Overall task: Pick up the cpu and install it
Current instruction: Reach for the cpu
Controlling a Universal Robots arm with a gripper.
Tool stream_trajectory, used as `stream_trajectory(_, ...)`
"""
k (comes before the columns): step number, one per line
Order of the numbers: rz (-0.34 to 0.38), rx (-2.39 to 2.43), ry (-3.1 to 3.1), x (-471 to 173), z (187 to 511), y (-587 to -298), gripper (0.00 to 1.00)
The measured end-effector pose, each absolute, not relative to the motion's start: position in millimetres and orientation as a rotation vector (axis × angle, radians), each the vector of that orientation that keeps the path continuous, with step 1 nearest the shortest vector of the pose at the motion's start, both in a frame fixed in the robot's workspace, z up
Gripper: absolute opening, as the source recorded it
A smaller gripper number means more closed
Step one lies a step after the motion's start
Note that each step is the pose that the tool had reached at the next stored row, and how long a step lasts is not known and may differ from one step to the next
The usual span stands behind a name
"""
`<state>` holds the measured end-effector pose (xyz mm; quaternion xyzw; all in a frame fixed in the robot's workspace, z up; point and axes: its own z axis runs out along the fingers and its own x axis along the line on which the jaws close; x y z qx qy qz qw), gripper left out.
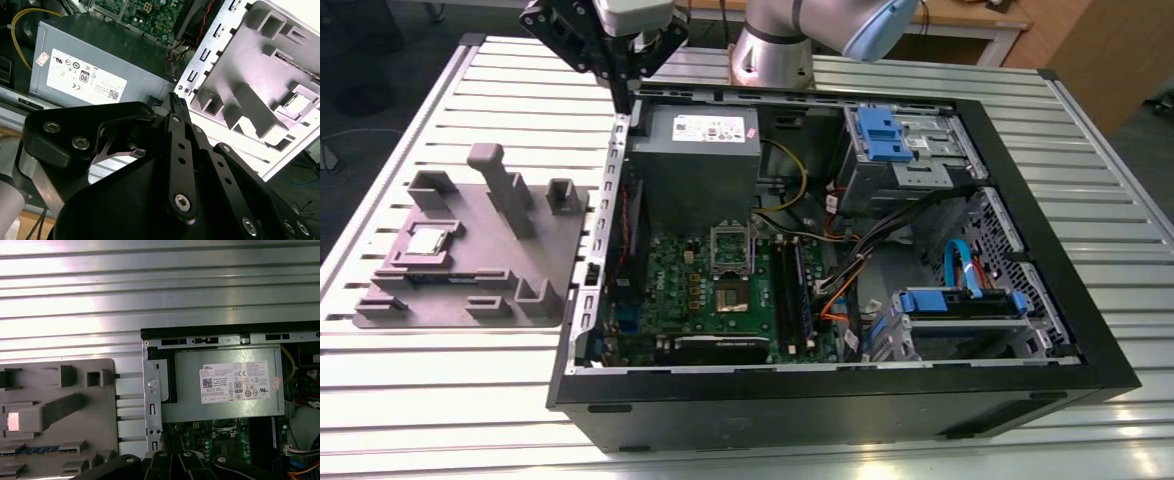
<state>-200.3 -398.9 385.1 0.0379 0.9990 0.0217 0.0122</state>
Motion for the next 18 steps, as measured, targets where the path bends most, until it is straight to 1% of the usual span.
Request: stream_trajectory(18,0.068,0.118,3.115,-205.1,383.0,-398.9,0.1)
